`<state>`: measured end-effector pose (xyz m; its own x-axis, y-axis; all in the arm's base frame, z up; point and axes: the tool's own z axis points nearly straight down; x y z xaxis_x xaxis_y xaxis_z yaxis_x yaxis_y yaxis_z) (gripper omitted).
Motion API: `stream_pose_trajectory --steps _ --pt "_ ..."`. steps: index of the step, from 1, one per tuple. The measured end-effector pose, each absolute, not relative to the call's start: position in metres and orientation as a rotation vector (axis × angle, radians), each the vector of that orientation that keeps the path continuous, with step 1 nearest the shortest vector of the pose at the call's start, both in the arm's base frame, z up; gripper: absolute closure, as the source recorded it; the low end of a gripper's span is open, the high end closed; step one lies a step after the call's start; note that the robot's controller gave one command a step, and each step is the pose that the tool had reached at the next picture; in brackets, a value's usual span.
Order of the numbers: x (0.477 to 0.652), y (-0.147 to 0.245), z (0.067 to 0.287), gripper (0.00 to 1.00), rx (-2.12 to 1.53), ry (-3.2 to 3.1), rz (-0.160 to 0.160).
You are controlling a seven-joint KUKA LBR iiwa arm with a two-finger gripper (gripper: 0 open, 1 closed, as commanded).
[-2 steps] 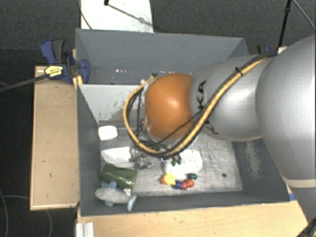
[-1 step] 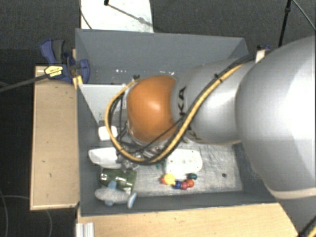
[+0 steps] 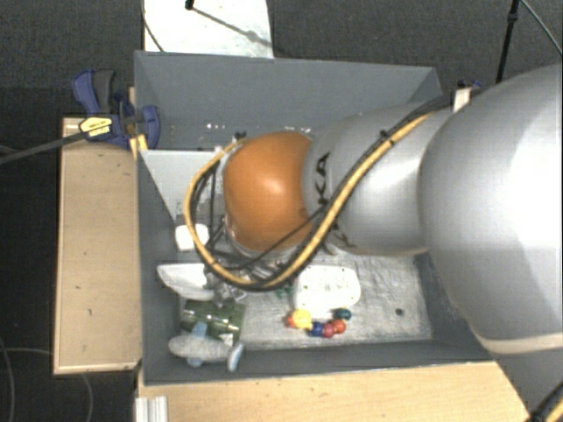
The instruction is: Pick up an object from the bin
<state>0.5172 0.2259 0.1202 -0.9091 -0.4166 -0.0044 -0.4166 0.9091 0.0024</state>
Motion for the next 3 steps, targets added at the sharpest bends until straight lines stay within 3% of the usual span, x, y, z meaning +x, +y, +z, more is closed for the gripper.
stream_pose_trajectory --steps 1,2,3 --pt "0.517 0.214 0.121 1.0 -0.654 3.072 0.0" --pt "0.538 0.213 0.182 1.0 -0.656 3.074 0.0" --pt "0.548 0.213 0.233 1.0 -0.65 3.069 0.001"
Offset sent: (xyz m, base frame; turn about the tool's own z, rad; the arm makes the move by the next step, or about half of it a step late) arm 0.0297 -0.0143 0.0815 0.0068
